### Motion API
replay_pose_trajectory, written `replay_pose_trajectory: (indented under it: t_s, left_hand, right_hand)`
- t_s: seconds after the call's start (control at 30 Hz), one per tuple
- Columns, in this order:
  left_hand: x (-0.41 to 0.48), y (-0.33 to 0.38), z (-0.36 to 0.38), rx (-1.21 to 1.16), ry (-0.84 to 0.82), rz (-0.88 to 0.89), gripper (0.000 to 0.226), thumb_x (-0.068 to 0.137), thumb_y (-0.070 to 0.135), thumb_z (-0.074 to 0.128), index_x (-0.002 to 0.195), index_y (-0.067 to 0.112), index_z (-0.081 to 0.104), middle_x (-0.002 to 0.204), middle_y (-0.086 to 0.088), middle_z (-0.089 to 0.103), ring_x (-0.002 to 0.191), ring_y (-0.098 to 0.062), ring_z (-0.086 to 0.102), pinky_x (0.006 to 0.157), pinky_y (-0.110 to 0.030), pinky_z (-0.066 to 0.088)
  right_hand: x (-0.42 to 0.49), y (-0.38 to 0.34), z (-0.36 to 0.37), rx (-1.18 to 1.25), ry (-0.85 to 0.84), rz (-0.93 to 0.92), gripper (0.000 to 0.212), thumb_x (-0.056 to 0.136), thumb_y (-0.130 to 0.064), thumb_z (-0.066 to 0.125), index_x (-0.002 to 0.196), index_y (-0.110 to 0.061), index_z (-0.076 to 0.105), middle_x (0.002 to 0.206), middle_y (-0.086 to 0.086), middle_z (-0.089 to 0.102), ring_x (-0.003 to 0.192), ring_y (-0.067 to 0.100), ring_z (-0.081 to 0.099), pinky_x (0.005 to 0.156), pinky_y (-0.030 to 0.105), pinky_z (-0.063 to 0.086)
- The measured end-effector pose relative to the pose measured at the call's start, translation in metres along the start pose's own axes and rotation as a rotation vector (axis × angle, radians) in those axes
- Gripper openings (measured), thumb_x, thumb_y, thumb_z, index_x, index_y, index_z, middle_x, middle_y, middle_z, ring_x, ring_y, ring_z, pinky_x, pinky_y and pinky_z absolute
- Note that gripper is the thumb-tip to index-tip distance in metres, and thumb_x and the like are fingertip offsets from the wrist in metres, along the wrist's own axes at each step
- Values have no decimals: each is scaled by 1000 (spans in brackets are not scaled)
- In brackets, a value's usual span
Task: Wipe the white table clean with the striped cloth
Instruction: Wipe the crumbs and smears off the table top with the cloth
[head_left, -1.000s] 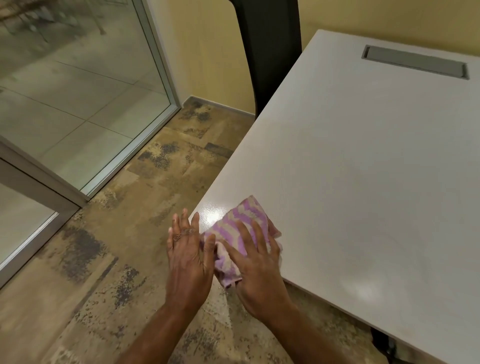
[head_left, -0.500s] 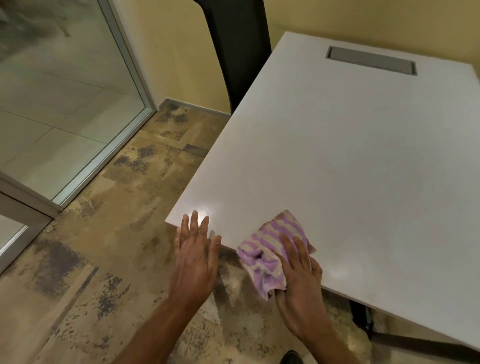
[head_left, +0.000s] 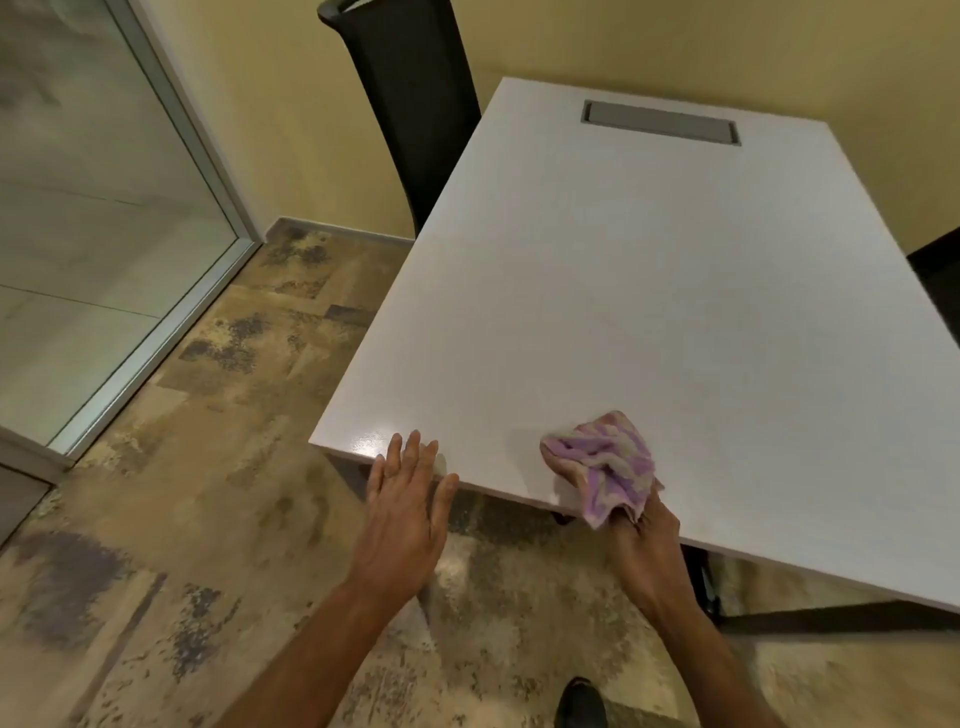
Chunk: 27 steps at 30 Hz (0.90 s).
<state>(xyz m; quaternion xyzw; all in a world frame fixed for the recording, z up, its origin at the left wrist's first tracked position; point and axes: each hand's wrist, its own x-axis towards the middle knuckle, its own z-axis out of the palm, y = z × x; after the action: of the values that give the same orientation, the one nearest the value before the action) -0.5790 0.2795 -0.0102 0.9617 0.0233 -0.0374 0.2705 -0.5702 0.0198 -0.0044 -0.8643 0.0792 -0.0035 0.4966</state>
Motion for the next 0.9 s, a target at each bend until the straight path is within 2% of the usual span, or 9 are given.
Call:
replay_pose_trajectory:
  t_s: [0.07,0.13,0.23,0.37,0.5,0.6,0.7,0.83,0.9]
  left_hand:
    - [1,2,1,21,-22,23,72,101,54,9,164,21,14,174,3,3,159,-10,-14,130,-33,-10]
    - [1,5,3,24,-37,34,71,102,54,8,164,20,15,174,2,5,159,-12,-13,130,-35,-9]
    - [-1,9,6,25,-49,45,73,101,55,7,164,20,18,174,0,8,160,-13,-10,130,-37,-10]
    - [-5,9,8,19,-45,44,71,102,56,9,164,21,18,174,1,8,160,-13,-10,130,-37,-9]
    - [-9,10,10,20,-1,31,69,103,53,12,163,19,22,173,0,11,160,-13,-8,131,-39,-5]
    - [-12,16,13,18,47,17,69,103,52,14,162,18,25,173,-1,14,161,-14,-5,132,-38,-3]
    - [-14,25,18,16,76,13,70,102,52,13,161,17,27,172,-1,16,161,-13,-4,132,-37,-2]
    - [-17,39,25,2,108,-6,71,102,54,14,161,18,30,172,1,16,160,-12,-5,132,-36,-3]
    - [-18,45,27,-4,119,-10,74,100,57,11,161,19,30,172,2,15,160,-11,-6,132,-37,-3]
  right_hand:
    - [5,-3,0,53,16,156,20,106,-15,47,113,-26,60,120,9,68,104,25,60,94,44,49]
    - [7,-3,2,24,19,198,21,106,-26,44,116,-21,61,115,10,67,101,28,61,93,45,49]
    - [5,-8,7,-56,30,198,39,98,-37,40,122,-14,61,108,11,68,88,21,60,79,35,43]
    - [4,-11,8,-77,38,118,51,90,-43,39,125,-14,61,106,2,66,84,3,55,76,29,39]
    - [0,-12,7,-102,52,6,32,89,-33,41,116,-30,60,120,5,66,104,21,58,93,40,45]
    - [-4,-5,3,-148,12,-136,37,92,-25,45,123,-26,64,133,3,63,123,25,58,104,52,45]
    - [-11,8,-8,-287,-56,-203,44,98,-19,49,140,-27,55,150,-2,51,140,20,46,110,53,40]
    - [-29,21,-19,-431,-11,-176,58,91,-26,42,150,-26,46,160,-4,41,154,18,26,115,51,32]
    - [-33,26,-23,-364,51,-148,54,91,-26,43,145,-24,52,155,-1,48,150,22,34,116,51,30]
